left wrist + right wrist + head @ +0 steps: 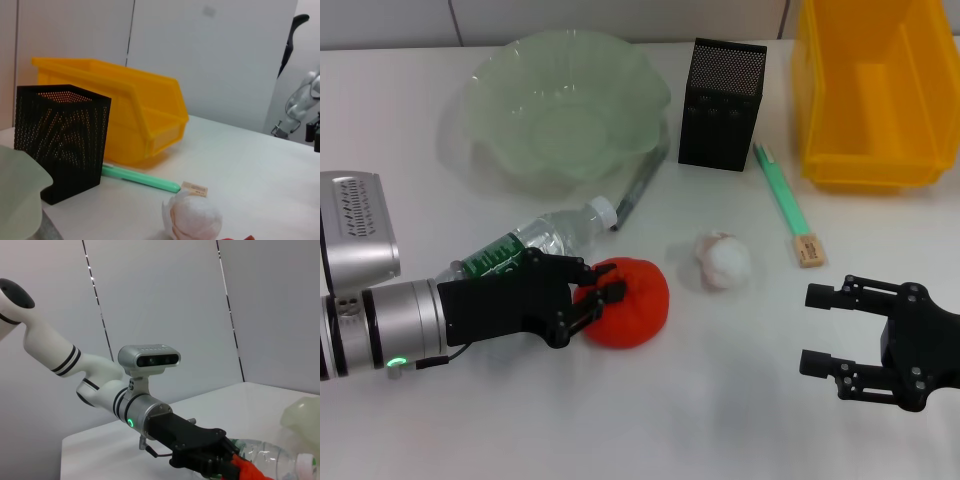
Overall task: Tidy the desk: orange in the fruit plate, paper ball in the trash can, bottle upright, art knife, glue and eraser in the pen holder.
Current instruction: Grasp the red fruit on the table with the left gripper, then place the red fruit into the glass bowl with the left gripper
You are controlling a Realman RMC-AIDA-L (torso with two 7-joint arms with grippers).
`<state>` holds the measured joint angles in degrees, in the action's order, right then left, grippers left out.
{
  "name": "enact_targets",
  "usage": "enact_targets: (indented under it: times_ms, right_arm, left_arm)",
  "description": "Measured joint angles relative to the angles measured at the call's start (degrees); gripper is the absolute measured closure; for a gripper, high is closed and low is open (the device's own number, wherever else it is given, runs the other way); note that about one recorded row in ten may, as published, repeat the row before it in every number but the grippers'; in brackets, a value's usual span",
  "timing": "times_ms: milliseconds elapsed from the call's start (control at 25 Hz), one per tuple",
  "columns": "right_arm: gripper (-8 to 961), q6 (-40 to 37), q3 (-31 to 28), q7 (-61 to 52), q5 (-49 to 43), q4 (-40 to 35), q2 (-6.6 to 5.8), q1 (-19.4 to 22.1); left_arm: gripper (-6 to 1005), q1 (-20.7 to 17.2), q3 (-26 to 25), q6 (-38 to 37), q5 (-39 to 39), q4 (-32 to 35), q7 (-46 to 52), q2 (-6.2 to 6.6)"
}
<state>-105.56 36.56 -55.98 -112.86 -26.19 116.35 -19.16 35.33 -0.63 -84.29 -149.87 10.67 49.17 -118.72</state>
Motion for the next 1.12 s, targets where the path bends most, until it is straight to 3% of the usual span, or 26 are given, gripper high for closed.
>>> enact_targets:
  times_ms: [280,360,440,600,680,920,960,1120]
  right_arm:
    - [231,0.0,0.0,0.0,0.1,0.0,0.0,0.0]
    - [231,0.0,0.0,0.0,0.2,0.1,0.01,-0.1]
    - [231,0.0,0.0,0.0,0.2,0.1,0.02,-0.1]
    - [231,0.0,-0.1,0.0,0.3,0.1,0.01,0.0]
    - [231,0.0,-0.3,0.0,0.3,0.1,0.04,0.0]
    - [231,0.0,-0.7,0.0,0.3,0.2,0.19,0.1]
    - [231,0.0,-0.7,0.0,0.3,0.2,0.23,0.1]
    - [231,0.0,-0.8,0.0,0.3,0.2,0.34,0.1]
  left_arm:
    - [846,-0.1,-0.4,-2.2,0.6,-0.2,1.0,0.12]
    - [855,-0.4,-0.4,-9.7,6.2,0.2,2.8,0.38]
    - [863,-0.6,-0.4,-12.5,9.5,0.3,3.2,0.44]
    - [912,-0.4,-0.4,-12.5,18.1,-0.3,3.6,0.2]
    - [915,-0.4,-0.4,-12.5,18.1,-0.3,3.6,0.2]
    - [922,2.2,-0.4,-4.9,26.4,-3.9,0.9,-0.03]
    - [922,3.5,-0.4,1.4,30.6,-6.8,-2.7,-0.08]
    - [916,5.1,-0.4,8.6,34.9,-10.0,-8.2,-0.13]
